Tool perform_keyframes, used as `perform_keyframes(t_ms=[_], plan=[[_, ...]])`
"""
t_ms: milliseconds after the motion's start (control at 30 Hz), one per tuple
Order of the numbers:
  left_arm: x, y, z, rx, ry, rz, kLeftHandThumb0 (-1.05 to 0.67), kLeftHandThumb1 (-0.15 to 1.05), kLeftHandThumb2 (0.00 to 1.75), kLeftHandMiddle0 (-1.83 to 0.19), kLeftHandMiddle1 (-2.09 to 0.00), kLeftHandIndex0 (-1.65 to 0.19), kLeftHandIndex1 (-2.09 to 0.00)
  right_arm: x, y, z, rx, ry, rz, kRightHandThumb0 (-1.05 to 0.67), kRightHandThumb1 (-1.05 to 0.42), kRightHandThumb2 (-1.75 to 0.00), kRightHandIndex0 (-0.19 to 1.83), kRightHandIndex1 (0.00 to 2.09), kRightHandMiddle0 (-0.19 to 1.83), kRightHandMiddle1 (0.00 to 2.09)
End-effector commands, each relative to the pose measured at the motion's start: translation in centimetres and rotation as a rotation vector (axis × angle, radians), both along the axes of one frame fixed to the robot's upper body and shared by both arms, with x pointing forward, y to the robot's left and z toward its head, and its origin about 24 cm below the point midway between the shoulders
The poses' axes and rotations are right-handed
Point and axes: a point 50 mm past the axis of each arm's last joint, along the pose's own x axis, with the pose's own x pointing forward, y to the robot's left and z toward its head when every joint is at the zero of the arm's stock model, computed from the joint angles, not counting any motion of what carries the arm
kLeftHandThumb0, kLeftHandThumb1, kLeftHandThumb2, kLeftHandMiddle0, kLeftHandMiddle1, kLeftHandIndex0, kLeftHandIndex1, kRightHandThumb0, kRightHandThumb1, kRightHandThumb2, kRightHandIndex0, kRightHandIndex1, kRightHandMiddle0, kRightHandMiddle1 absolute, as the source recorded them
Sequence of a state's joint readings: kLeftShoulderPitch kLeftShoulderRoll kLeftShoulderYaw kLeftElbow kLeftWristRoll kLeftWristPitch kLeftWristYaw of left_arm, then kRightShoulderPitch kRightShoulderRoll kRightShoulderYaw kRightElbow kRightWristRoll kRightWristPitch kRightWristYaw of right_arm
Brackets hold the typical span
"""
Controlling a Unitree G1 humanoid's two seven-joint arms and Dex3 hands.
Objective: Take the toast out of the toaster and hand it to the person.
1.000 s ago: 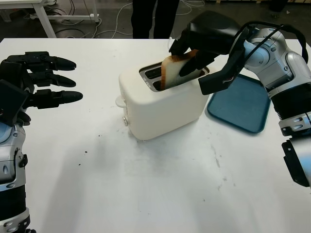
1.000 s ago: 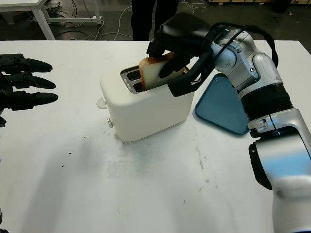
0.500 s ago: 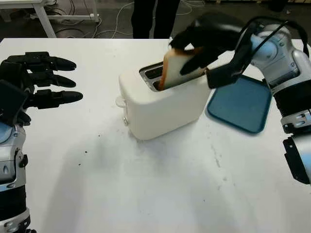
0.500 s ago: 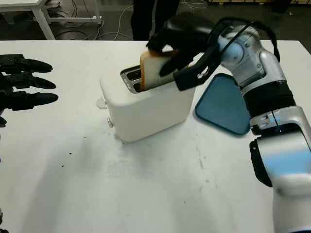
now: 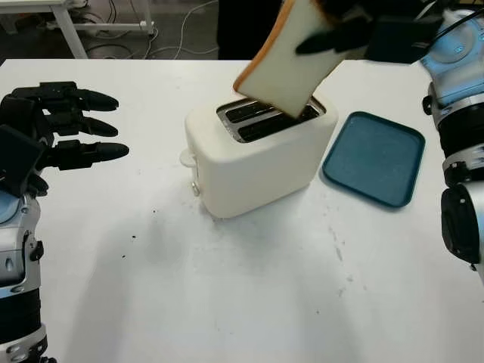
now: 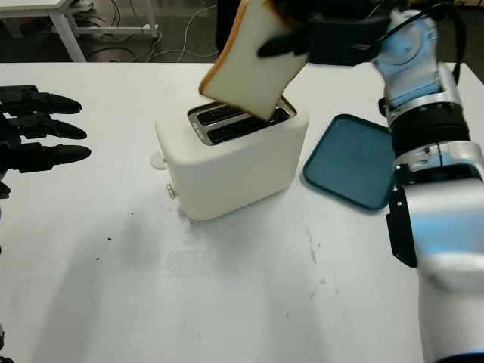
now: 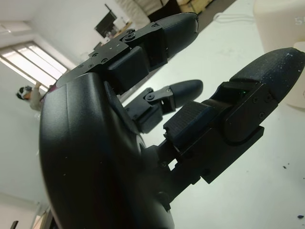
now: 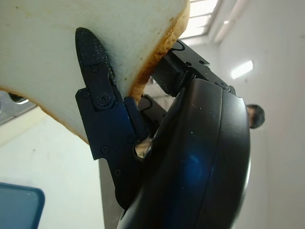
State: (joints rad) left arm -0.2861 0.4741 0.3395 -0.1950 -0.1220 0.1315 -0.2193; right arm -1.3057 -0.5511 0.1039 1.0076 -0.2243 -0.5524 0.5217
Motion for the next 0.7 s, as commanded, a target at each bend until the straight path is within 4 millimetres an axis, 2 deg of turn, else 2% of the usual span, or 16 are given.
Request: perform_keyframes(t_ms=[0,167,300,467,667], plan=[[0.0,0.0,-0.2,-0.009,-0.001,-0.005,-0.96,0.33,0.00,-1.14,-0.58,-1.13,-0.40,0.0,-1.0,1.2,0.049,-0.012,-0.036,-0.32,-0.92,-0.21,1.11,1.75,0.94,1.75],[0.0,0.0,-0.2,-0.008,0.003,0.001,-0.98,0.34,0.01,-1.14,-0.58,-1.13,-0.40,0.8,-2.6,0.8,0.209,0.090,-0.112,-0.30,-0.92,-0.21,1.11,1.75,0.92,1.75],[0.0,0.0,-0.2,-0.004,-0.002,0.000,-1.00,0.33,0.00,-1.14,-0.59,-1.13,-0.40,1.3,-4.2,-0.1,0.322,0.140,-0.231,-0.35,-0.92,-0.25,1.09,1.75,0.89,1.75],[0.0,0.0,-0.3,-0.005,0.004,0.001,-0.99,0.32,0.00,-1.14,-0.59,-1.13,-0.41,1.6,-6.2,-2.0,0.539,0.194,-0.311,-0.29,-0.92,-0.29,1.08,1.75,0.80,1.75],[0.0,0.0,-0.4,-0.008,0.008,0.002,-0.98,0.33,0.00,-1.13,-0.59,-1.13,-0.41,1.8,-7.6,-4.5,0.713,0.198,-0.444,-0.32,-0.92,-0.27,1.06,1.75,0.79,1.75]])
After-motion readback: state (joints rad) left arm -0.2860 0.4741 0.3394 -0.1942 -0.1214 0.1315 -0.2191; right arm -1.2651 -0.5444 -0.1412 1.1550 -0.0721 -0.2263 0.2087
